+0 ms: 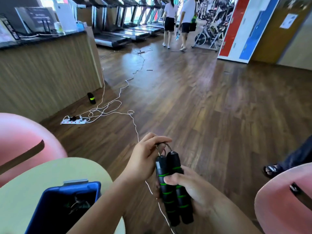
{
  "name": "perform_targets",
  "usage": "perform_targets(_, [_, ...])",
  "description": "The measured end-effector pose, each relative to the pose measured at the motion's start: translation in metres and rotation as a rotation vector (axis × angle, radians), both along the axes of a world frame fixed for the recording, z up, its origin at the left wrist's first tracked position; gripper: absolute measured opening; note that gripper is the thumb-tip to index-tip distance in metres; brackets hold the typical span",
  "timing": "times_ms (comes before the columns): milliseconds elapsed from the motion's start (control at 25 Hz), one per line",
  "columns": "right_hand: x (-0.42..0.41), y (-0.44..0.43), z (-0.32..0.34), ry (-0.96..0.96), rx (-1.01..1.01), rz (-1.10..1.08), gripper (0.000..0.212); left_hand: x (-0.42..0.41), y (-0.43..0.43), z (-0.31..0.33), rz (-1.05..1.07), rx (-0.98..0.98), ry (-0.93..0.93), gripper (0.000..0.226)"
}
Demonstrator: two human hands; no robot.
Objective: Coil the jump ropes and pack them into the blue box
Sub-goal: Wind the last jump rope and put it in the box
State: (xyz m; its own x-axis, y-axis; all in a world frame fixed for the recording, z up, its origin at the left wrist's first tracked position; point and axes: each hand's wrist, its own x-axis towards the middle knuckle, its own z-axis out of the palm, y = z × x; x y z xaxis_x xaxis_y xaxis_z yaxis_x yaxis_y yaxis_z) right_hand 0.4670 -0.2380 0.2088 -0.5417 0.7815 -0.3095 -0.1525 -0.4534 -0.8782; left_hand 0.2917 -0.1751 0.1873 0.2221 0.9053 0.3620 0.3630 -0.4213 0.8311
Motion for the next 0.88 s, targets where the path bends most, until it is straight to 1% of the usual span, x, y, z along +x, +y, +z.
perform_targets(80, [-0.002, 0.026, 0.001, 0.008, -0.047, 0.027, 0.032, -0.003, 0.035, -0.003, 0.036, 0.030, -0.024, 0.021])
perform_targets(200, [-0.007, 0.064, 0.006, 0.009, -0.087, 0.068, 0.039, -0.015, 0.084, -0.004, 0.091, 0.076, -0.008, 0.018])
perform_targets(280, [-0.014, 0.090, 0.010, 0.052, -0.113, 0.038, 0.042, -0.022, 0.112, -0.003, 0.085, 0.095, 0.034, 0.013])
perform_targets(360, [-0.023, 0.116, 0.014, 0.086, -0.131, 0.010, 0.041, -0.026, 0.136, -0.002, 0.073, 0.055, 0.083, 0.012])
perform_targets(400, [-0.026, 0.128, 0.016, 0.098, -0.134, 0.005, 0.039, -0.028, 0.146, -0.002, 0.067, -0.004, 0.081, 0.011])
perform_targets(480, [-0.032, 0.155, 0.017, 0.113, -0.138, 0.022, 0.035, -0.031, 0.165, -0.002, 0.042, -0.160, -0.003, 0.013])
perform_targets(560, [-0.037, 0.181, 0.014, 0.095, -0.131, 0.045, 0.034, -0.036, 0.182, -0.003, 0.027, -0.257, -0.089, 0.016])
perform_targets(720, [-0.045, 0.242, 0.000, 0.095, -0.185, 0.124, 0.050, -0.046, 0.217, -0.003, 0.096, -0.314, -0.229, 0.012])
perform_targets(800, [-0.048, 0.280, -0.003, 0.112, -0.213, 0.162, 0.057, -0.051, 0.237, -0.003, 0.199, -0.299, -0.270, 0.007])
perform_targets(880, [-0.052, 0.319, -0.002, 0.123, -0.214, 0.225, 0.058, -0.055, 0.257, -0.003, 0.290, -0.293, -0.324, 0.012])
